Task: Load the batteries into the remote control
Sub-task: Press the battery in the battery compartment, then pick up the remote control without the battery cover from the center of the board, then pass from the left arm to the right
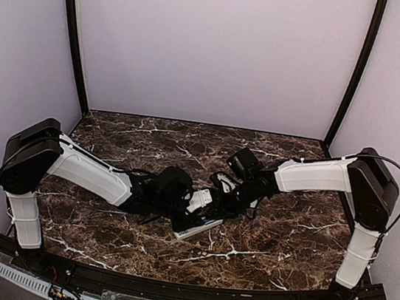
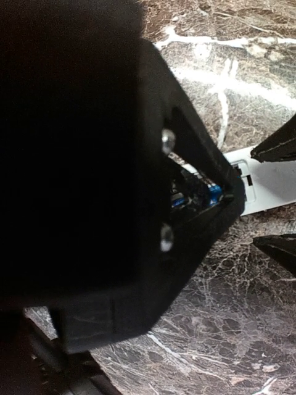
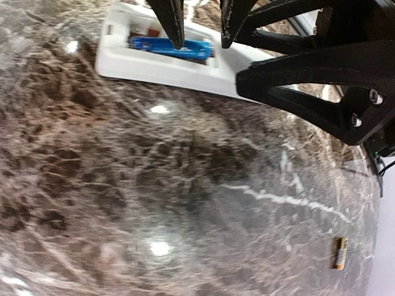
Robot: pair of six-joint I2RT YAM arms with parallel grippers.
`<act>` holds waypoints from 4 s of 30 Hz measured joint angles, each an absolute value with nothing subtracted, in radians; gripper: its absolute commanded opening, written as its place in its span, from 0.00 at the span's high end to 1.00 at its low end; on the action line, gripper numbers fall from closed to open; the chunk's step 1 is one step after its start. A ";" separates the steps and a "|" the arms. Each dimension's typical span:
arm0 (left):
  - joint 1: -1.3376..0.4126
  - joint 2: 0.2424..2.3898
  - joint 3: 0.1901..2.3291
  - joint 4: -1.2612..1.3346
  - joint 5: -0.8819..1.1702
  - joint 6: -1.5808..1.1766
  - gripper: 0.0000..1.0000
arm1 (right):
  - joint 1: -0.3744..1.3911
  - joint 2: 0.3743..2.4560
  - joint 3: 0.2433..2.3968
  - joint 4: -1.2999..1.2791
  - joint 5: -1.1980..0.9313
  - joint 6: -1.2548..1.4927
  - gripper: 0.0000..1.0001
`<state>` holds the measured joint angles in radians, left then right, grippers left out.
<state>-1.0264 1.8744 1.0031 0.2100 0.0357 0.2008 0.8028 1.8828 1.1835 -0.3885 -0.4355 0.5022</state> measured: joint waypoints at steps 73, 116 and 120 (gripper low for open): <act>-1.048 2.037 0.689 1.180 -0.653 1.281 1.00 | 0.673 1.755 1.102 -0.391 -0.412 0.376 0.60; -1.098 2.114 0.627 1.341 -0.647 1.514 1.00 | 0.818 1.695 0.883 0.036 -0.339 0.036 0.59; -1.108 2.114 0.627 1.337 -0.645 1.499 1.00 | 0.822 1.710 0.819 0.187 -0.295 -0.143 0.61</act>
